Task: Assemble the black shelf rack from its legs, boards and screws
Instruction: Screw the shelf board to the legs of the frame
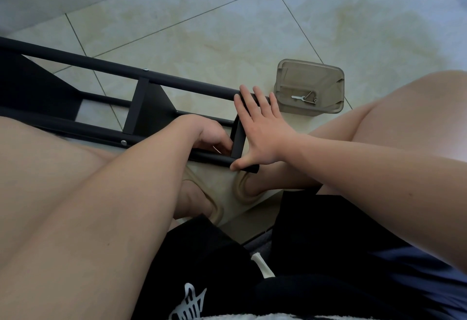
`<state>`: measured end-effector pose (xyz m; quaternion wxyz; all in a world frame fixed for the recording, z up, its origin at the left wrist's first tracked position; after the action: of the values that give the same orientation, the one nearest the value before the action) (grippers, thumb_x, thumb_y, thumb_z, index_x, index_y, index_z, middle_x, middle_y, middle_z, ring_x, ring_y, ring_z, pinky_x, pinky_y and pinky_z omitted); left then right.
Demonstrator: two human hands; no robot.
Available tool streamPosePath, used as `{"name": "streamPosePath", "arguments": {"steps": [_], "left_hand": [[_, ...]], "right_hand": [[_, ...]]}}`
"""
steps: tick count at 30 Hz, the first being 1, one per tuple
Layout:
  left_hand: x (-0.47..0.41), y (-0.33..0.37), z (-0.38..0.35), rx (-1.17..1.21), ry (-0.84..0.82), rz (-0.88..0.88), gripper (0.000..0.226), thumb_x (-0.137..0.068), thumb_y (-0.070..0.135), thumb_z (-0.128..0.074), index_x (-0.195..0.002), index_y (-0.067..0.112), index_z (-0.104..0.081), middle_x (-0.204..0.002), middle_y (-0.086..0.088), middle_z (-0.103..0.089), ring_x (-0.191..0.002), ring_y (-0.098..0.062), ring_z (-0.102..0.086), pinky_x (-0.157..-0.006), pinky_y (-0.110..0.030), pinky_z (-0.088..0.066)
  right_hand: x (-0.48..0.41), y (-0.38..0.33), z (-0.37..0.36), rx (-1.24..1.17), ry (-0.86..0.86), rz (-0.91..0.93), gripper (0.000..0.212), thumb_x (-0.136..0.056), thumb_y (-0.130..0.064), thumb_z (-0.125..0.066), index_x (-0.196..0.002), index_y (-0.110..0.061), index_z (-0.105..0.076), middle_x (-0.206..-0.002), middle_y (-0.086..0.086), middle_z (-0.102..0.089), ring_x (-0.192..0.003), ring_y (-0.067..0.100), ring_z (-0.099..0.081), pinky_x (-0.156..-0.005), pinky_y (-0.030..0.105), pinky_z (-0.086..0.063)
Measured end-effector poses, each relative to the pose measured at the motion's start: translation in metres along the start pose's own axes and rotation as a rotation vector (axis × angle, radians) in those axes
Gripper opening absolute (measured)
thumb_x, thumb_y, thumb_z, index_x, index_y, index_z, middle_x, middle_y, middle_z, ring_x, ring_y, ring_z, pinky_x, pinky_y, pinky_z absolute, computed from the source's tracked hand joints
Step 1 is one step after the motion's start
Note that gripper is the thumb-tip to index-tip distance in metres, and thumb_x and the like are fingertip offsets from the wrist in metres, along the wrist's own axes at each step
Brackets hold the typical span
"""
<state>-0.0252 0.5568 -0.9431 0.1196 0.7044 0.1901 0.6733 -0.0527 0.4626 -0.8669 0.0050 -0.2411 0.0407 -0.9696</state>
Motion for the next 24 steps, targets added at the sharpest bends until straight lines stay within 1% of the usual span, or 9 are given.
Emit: {"name": "streamPosePath", "arguments": {"steps": [3,4,6,8,12,14,17,21,24], "left_hand": [[-0.0026,-0.0006,0.0047,-0.033,0.046,-0.003,0.033,-0.087,0.013,-0.067,-0.116,-0.001,-0.07,-0.115,-0.015,-0.072,-0.109,-0.026,-0.068,-0.105,-0.04,-0.048],[-0.0035,0.0001,0.0049,-0.033,0.042,-0.012,0.03,-0.086,0.012,-0.067,-0.114,0.0,-0.071,-0.111,-0.015,-0.074,-0.106,-0.026,-0.068,-0.103,-0.039,-0.05],[-0.0042,0.001,0.0051,-0.004,0.035,-0.035,0.017,-0.087,0.005,-0.064,-0.101,0.005,-0.075,-0.091,-0.008,-0.076,-0.09,-0.02,-0.069,-0.086,-0.031,-0.054],[-0.0054,0.0011,0.0052,0.032,0.02,-0.051,0.019,-0.088,-0.001,-0.06,-0.089,0.012,-0.073,-0.079,-0.001,-0.074,-0.077,-0.014,-0.067,-0.072,-0.023,-0.051],[-0.0058,-0.0003,0.0013,0.047,-0.007,-0.041,0.021,-0.09,0.003,-0.058,-0.087,0.014,-0.076,-0.087,-0.001,-0.076,-0.081,-0.013,-0.069,-0.077,-0.024,-0.049],[-0.006,-0.0002,0.0012,0.033,-0.001,-0.039,0.015,-0.089,0.01,-0.063,-0.095,0.011,-0.077,-0.093,-0.001,-0.077,-0.087,-0.012,-0.071,-0.08,-0.024,-0.049],[-0.0087,-0.001,0.0051,0.008,0.031,-0.041,0.023,-0.087,0.012,-0.066,-0.107,0.005,-0.074,-0.088,0.002,-0.077,-0.077,-0.006,-0.071,-0.071,-0.021,-0.05],[-0.0087,0.0015,0.004,0.017,0.006,-0.063,0.017,-0.088,0.002,-0.061,-0.092,0.013,-0.072,-0.071,0.006,-0.074,-0.061,0.0,-0.068,-0.054,-0.013,-0.049],[-0.0073,0.0012,0.0035,0.07,-0.005,-0.064,0.024,-0.089,-0.006,-0.054,-0.091,0.012,-0.07,-0.069,0.005,-0.073,-0.059,-0.002,-0.067,-0.052,-0.011,-0.048]], "right_hand": [[0.0002,0.0003,0.0001,-0.002,0.0,-0.002,0.153,-0.057,-0.095,-0.057,-0.159,-0.006,0.015,-0.166,0.014,0.025,-0.151,0.039,0.024,-0.122,0.06,0.009],[0.0001,0.0002,0.0,0.0,0.002,-0.001,0.153,-0.057,-0.095,-0.057,-0.159,-0.006,0.016,-0.166,0.014,0.025,-0.151,0.039,0.024,-0.122,0.06,0.009],[0.0,-0.0003,-0.0004,0.002,0.0,0.001,0.153,-0.057,-0.096,-0.056,-0.159,-0.006,0.016,-0.166,0.014,0.025,-0.152,0.04,0.024,-0.122,0.06,0.009],[-0.0001,-0.0004,-0.0008,-0.001,0.0,0.001,0.153,-0.057,-0.096,-0.056,-0.159,-0.007,0.016,-0.166,0.014,0.025,-0.151,0.039,0.024,-0.122,0.059,0.01],[0.0,0.0002,-0.0001,-0.003,0.003,-0.001,0.154,-0.057,-0.096,-0.057,-0.159,-0.007,0.015,-0.166,0.014,0.025,-0.152,0.039,0.023,-0.122,0.059,0.01],[0.0001,0.0,-0.0001,-0.002,0.005,-0.001,0.154,-0.056,-0.095,-0.058,-0.159,-0.006,0.015,-0.166,0.014,0.025,-0.152,0.04,0.023,-0.122,0.06,0.009],[0.0002,0.0,-0.0003,0.0,0.007,-0.002,0.154,-0.056,-0.096,-0.058,-0.159,-0.006,0.014,-0.166,0.014,0.024,-0.152,0.04,0.023,-0.122,0.06,0.009],[-0.0004,0.0003,-0.0004,-0.002,0.009,0.001,0.154,-0.056,-0.096,-0.057,-0.159,-0.006,0.015,-0.166,0.014,0.025,-0.152,0.04,0.023,-0.122,0.059,0.01],[-0.0007,0.0005,-0.0005,-0.008,0.014,0.003,0.154,-0.056,-0.096,-0.058,-0.159,-0.007,0.015,-0.166,0.013,0.025,-0.152,0.039,0.023,-0.122,0.059,0.011]]}}
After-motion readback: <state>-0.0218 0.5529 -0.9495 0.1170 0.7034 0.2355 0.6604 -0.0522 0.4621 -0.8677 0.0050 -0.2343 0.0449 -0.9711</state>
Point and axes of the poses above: each hand's wrist, its own x-axis away from the middle knuckle, its own z-axis out of the back of the hand, y = z × x, the point moved 9 cm from there along -x, towards the middle knuckle
